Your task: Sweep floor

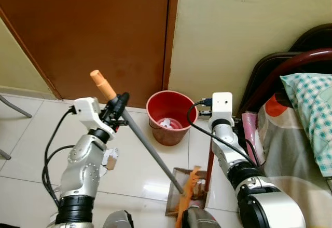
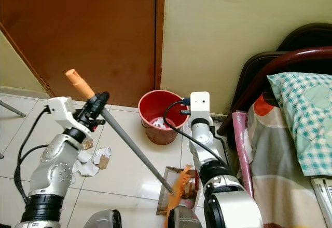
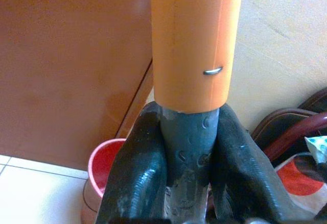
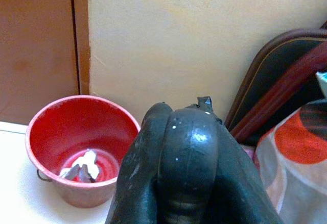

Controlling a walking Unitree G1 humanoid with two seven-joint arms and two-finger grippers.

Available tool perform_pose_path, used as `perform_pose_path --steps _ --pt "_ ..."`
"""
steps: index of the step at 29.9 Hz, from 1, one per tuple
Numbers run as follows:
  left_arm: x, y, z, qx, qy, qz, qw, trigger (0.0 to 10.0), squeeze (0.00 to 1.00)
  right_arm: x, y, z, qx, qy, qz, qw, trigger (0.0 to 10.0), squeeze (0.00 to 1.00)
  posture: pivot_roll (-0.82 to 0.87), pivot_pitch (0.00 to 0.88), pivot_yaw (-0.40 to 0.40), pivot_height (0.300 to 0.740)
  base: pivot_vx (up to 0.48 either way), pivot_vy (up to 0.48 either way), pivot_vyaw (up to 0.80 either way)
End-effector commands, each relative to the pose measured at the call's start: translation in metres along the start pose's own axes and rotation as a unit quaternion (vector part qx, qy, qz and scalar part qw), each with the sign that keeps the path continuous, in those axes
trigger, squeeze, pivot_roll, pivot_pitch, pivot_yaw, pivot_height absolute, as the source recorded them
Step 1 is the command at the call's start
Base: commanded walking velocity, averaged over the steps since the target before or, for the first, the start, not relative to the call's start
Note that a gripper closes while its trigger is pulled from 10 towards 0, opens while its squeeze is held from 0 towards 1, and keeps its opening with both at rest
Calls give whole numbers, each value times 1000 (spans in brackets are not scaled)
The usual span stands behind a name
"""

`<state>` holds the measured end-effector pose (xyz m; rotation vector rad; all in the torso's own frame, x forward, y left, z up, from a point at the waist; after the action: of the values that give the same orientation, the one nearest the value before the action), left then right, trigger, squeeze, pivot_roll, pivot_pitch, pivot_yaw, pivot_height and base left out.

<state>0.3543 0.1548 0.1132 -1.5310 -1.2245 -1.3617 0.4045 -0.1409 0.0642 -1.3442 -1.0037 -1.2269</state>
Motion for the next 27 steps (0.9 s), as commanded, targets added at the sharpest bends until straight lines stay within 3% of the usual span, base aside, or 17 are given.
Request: perform_pose_path --steps 1,7,11,14,22,27 --pt "3 -8 9 8 20 4 1000 10000 0 4 0 -11 -4 -28 -16 999 10000 0 22 98 -98 740 0 0 0" --pt "-5 -25 30 26 40 28 998 10000 0 -7 -5 -19 8 -26 0 1000 10000 0 10 93 -77 740 0 0 0" --pt "-14 -35 38 31 68 44 996 10000 0 -1 -6 -16 25 -28 -8 999 10000 0 6 68 -54 740 0 0 0" --pt "-12 -34 41 35 107 43 993 10000 0 9 -2 -14 38 -23 -14 999 10000 0 12 48 -43 740 0 0 0" --pt "-7 -30 56 52 152 47 986 10000 0 30 9 -24 67 -13 -17 998 10000 0 24 11 -7 740 0 0 0" --pt "-22 -40 54 55 163 67 983 10000 0 5 -8 -21 113 -32 1 993 10000 0 28 0 16 740 0 0 0"
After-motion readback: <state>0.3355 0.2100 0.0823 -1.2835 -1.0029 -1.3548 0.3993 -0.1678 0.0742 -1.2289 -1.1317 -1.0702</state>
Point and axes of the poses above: a point about 5 cm out from each wrist's last joint towards the gripper, its own y axis pointing out of the wrist towards the gripper, its own x axis along the axis of the wrist's last joint, z = x × y, the point moved 6 cm from there along y, pointing out of the wrist towards the gripper, and after that the axes turned 12 degrees about y, right-handed, at the moved point
